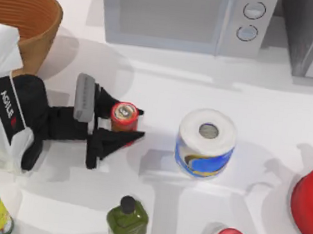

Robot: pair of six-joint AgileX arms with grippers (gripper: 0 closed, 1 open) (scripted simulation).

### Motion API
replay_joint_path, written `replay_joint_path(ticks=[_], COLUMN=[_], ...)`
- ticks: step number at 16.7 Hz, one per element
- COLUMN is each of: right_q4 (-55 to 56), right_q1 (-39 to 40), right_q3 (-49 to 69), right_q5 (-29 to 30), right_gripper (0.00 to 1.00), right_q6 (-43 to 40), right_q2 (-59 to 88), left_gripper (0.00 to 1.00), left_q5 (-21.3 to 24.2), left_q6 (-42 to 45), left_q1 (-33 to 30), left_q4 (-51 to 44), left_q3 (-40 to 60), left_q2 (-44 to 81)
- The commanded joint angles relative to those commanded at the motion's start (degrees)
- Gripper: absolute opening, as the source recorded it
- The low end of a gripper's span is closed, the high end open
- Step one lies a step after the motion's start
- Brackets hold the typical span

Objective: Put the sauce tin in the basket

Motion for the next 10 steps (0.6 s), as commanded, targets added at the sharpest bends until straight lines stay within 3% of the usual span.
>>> replay_joint_path(ticks=[10], right_q4=[0.0], right_q1=[0.0], right_q3=[0.0], right_q5=[0.0], right_gripper=[1.0], right_q6=[0.0], right_q2=[0.0], left_gripper=[0.0], left_q5=[0.03], left_q6=[0.0], left_q1=[0.15], left_q4=[-0.09], left_q3=[-0.1], left_q2=[-0.14])
